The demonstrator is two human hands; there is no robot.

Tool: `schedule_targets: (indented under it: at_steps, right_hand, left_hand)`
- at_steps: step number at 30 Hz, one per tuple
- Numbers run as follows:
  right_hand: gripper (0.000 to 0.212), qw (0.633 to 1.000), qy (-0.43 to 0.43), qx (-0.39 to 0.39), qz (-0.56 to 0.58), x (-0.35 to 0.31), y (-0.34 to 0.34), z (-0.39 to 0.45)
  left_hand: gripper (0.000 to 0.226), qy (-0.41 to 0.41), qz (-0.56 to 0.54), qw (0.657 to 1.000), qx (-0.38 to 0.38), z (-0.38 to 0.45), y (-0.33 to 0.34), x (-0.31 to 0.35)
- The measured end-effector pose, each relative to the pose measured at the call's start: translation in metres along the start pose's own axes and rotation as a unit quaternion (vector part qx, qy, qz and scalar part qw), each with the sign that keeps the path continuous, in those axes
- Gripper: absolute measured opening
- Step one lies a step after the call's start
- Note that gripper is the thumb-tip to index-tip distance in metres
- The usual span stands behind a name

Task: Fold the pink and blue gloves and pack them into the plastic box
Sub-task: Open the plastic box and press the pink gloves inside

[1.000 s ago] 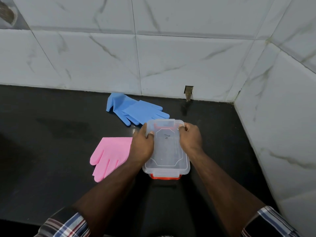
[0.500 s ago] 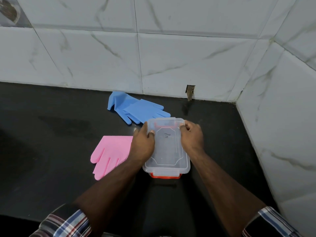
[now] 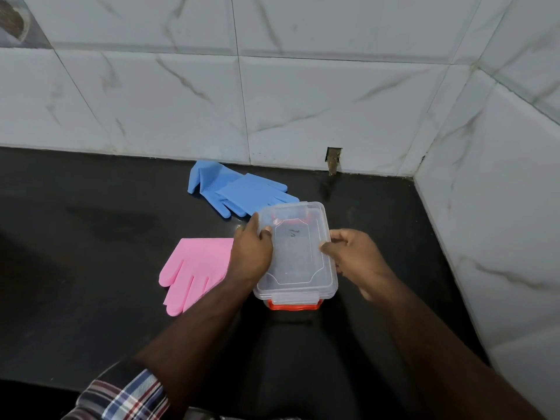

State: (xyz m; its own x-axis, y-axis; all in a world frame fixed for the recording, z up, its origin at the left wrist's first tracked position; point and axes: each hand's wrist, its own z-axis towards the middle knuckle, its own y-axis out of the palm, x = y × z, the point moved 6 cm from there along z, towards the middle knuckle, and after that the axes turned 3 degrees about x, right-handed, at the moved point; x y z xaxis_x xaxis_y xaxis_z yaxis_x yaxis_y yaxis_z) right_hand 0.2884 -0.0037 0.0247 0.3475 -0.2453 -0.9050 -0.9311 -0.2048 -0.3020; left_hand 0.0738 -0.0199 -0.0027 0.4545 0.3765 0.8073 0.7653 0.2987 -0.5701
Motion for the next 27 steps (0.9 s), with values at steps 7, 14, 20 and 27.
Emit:
schedule_targets:
  at_steps: [7,14,20,27]
  right_hand:
    - [0.012,0.998,0.022,-0.041,0.033,0.006,-0.006,-0.029]
    - [0.011,0.997,-0.03,0.002,0.072,-0.014,-0.01,-0.039]
    - [0.021,0.979,-0.093,0.054,0.175,-0.044,-0.053,-0.037]
    - [0.023,0.962,-0.022,0.066,0.265,-0.028,-0.102,-0.029]
  left_hand:
    - [0.037,0.0,-0.096,0.995,0.012,-0.004,-0.006,0.001]
    - [0.028,0.017,-0.209,0.976,0.063,-0.011,-0.039,0.024]
    - [0.015,0.182,-0.302,0.935,0.026,-0.028,-0.08,0.097]
    - [0.035,0.29,-0.19,0.931,-0.118,-0.059,-0.041,0.114]
